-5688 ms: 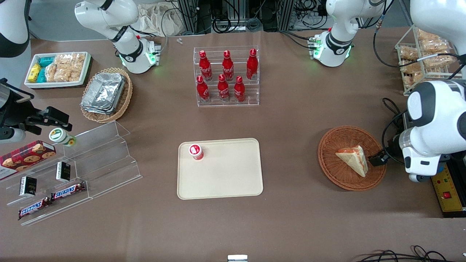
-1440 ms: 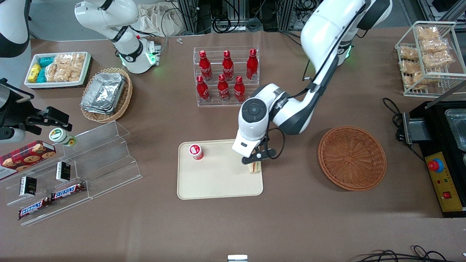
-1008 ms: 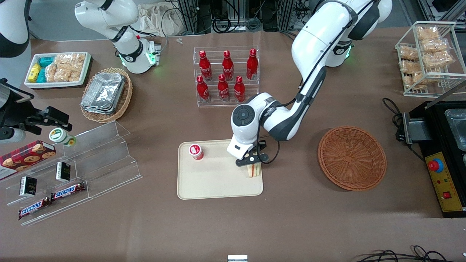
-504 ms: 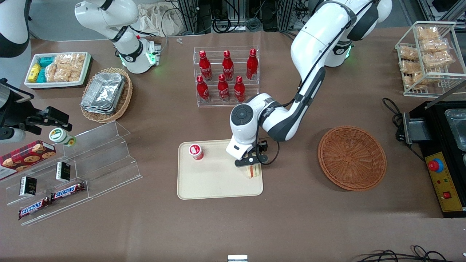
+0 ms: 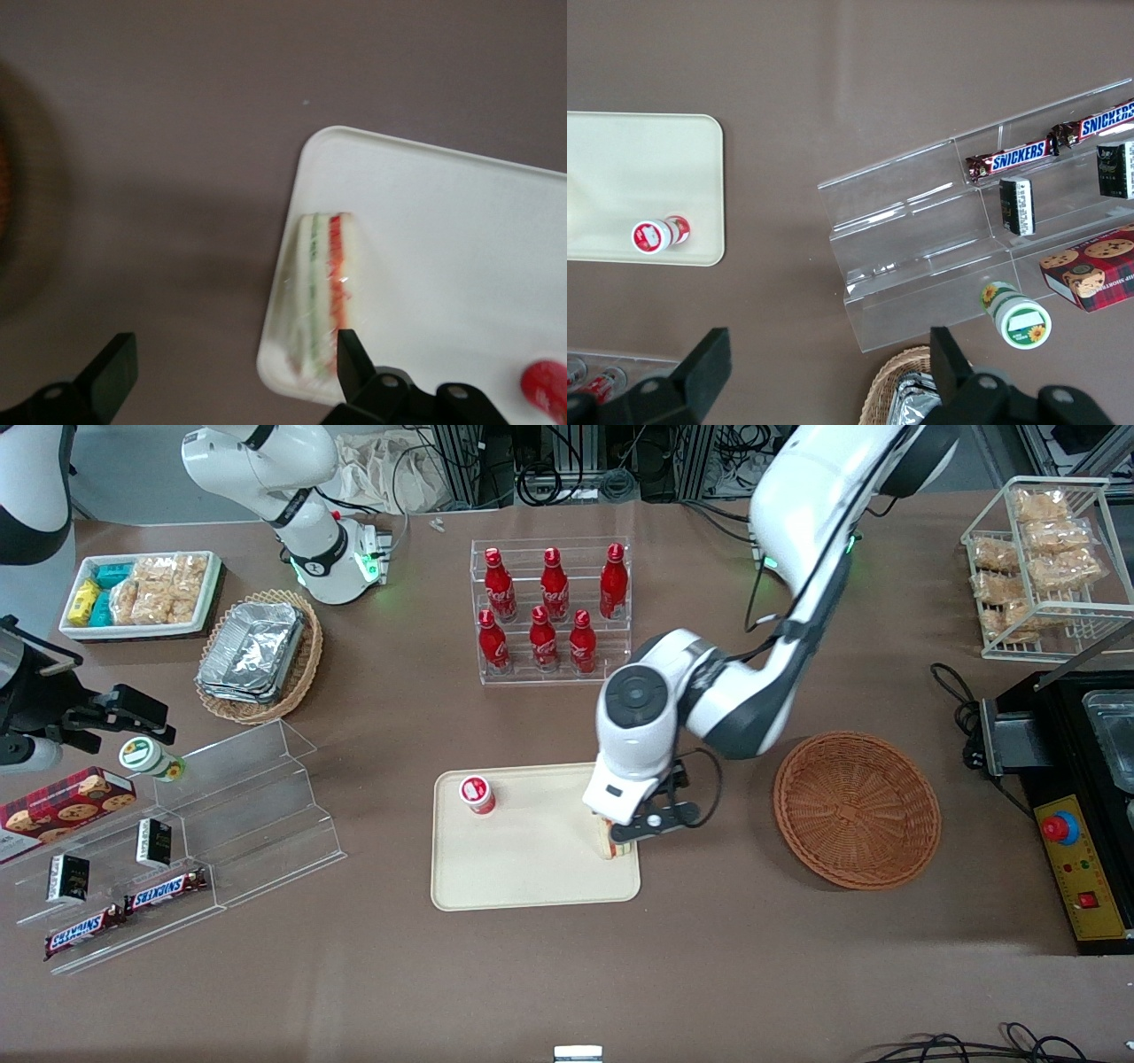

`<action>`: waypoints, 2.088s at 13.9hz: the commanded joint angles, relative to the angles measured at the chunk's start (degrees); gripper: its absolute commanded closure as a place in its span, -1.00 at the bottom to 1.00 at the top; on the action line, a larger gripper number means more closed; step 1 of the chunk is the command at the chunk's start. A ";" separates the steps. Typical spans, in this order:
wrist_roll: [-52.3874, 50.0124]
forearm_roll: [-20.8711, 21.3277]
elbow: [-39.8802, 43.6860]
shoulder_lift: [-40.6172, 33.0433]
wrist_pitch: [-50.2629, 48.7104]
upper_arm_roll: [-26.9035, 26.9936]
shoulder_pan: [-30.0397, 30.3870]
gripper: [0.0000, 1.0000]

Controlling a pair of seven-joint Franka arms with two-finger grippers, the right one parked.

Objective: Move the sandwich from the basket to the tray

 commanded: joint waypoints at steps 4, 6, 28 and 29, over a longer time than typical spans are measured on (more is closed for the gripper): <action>17.77 -7.44 -2.59 -13.50 -14.05 -0.21 12.11 -1.00; 23.02 -7.44 -5.73 -18.94 -16.80 -0.21 16.67 -1.00; 47.93 -8.67 -22.90 -33.47 -13.73 2.87 32.25 -1.00; 47.93 -8.93 -22.72 -33.47 -13.73 2.96 32.34 -1.00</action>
